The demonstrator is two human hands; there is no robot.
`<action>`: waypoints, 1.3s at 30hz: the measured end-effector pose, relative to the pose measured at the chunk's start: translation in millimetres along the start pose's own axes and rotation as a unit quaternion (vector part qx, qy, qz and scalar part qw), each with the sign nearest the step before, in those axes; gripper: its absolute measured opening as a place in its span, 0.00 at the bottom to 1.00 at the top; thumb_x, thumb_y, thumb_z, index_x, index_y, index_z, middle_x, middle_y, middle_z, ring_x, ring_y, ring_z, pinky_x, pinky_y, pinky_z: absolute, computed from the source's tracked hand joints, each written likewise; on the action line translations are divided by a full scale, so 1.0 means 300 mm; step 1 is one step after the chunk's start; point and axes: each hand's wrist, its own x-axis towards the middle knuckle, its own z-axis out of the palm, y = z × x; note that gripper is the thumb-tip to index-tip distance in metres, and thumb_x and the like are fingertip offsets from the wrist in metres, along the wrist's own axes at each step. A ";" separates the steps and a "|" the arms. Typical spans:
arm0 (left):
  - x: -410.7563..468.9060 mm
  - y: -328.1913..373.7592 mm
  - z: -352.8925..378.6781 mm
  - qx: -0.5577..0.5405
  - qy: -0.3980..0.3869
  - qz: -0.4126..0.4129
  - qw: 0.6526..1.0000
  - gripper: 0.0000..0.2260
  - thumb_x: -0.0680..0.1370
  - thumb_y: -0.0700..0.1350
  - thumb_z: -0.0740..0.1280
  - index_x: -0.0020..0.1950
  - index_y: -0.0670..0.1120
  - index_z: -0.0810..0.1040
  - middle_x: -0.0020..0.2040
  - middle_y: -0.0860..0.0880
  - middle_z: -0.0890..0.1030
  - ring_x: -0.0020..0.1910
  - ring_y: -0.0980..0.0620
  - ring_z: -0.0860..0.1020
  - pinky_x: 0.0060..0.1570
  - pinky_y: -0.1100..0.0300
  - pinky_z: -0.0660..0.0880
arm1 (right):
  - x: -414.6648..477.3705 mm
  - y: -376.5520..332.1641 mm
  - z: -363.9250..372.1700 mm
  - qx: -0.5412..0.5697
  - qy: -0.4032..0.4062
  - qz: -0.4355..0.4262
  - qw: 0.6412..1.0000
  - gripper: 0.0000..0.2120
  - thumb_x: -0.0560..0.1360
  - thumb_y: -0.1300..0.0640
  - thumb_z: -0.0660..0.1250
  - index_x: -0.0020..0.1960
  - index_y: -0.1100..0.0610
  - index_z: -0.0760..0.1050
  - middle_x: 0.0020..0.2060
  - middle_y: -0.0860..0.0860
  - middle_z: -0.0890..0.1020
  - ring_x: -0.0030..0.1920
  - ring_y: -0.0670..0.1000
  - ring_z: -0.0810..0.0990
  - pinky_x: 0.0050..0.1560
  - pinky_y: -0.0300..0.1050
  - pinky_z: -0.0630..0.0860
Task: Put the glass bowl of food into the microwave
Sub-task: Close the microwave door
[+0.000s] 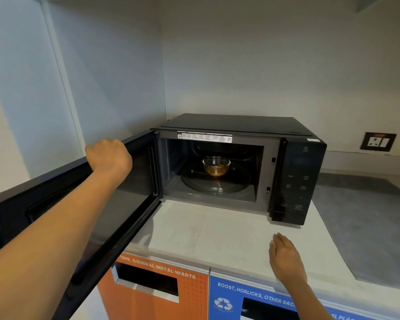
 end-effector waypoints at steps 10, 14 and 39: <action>-0.036 0.105 -0.174 0.021 -0.146 0.104 0.984 0.14 0.77 0.36 0.59 0.61 0.36 0.74 0.62 0.39 0.76 0.61 0.40 0.75 0.59 0.53 0.73 | -0.009 0.001 -0.009 -0.014 0.000 -0.017 1.000 0.24 0.81 0.50 0.48 0.75 0.56 0.55 0.75 0.52 0.60 0.74 0.52 0.60 0.74 0.46 0.58; -0.057 0.183 -0.224 0.048 -0.170 0.139 0.975 0.16 0.78 0.36 0.56 0.65 0.35 0.71 0.58 0.40 0.76 0.62 0.41 0.75 0.59 0.55 0.73 | -0.007 -0.002 -0.020 -0.038 0.003 -0.026 0.999 0.23 0.81 0.52 0.50 0.75 0.56 0.55 0.75 0.52 0.59 0.74 0.52 0.60 0.74 0.44 0.58; -0.112 0.482 -0.085 -0.175 -0.012 0.217 0.960 0.20 0.83 0.47 0.53 0.57 0.34 0.78 0.56 0.34 0.79 0.55 0.36 0.77 0.52 0.47 0.75 | 0.045 0.005 -0.023 -0.092 -0.009 -0.016 0.996 0.25 0.81 0.47 0.49 0.76 0.53 0.52 0.76 0.48 0.57 0.75 0.50 0.58 0.74 0.44 0.56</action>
